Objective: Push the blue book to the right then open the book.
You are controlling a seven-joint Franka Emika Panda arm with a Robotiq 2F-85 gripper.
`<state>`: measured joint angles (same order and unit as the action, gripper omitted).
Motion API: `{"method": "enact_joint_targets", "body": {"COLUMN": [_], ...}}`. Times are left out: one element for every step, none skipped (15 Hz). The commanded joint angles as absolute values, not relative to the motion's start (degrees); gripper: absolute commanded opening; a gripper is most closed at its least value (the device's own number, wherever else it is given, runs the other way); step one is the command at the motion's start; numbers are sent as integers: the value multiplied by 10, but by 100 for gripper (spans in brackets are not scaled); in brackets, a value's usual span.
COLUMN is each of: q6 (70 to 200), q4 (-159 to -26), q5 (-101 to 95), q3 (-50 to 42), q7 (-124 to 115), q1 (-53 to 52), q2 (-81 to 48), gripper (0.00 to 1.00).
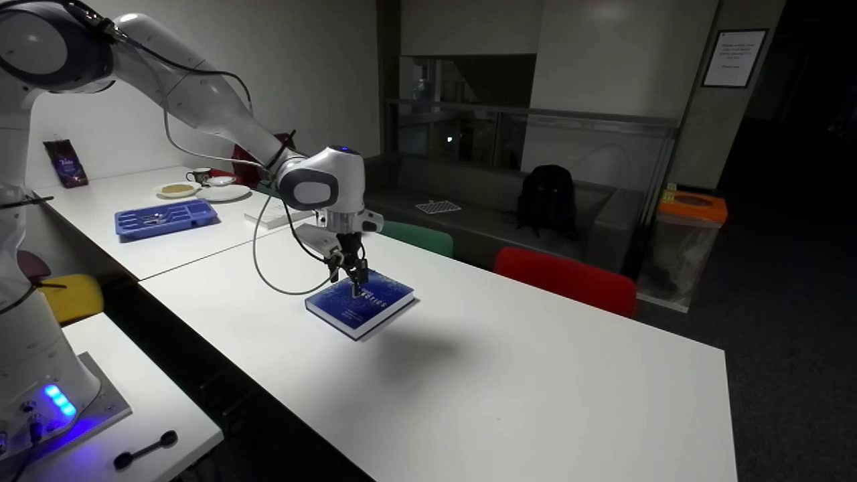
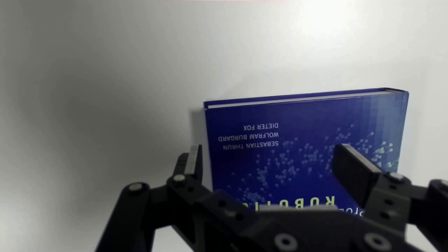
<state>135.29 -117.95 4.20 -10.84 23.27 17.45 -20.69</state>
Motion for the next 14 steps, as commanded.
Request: {"method": "enact_joint_targets", "body": {"q6": [1352, 1352, 1352, 1352, 1352, 1352, 1352, 1352, 1352, 1352, 1352, 1352, 1354, 1356], "q4": [-1179, -1179, -1179, -1179, -1179, -1179, -1179, -1179, -1179, -1179, -1179, -1179, -1176, -1170], "q5": [38, 38, 38, 38, 38, 38, 38, 38, 38, 38, 38, 38, 40, 47], "q3": [-101, -101, -101, -101, -101, -101, -101, -101, -101, -101, -101, -101, -101, -99], "q7": [230, 230, 230, 230, 230, 230, 230, 230, 230, 230, 230, 230, 227, 226], "q1": [181, 181, 181, 181, 181, 181, 181, 181, 181, 181, 181, 181, 182, 184], "q2": [-206, -206, -206, -206, -206, -206, -206, -206, -206, -206, -206, -206, -210, -216], "gripper": [100, 100, 100, 100, 100, 100, 100, 100, 100, 100, 100, 100, 100, 100]}}
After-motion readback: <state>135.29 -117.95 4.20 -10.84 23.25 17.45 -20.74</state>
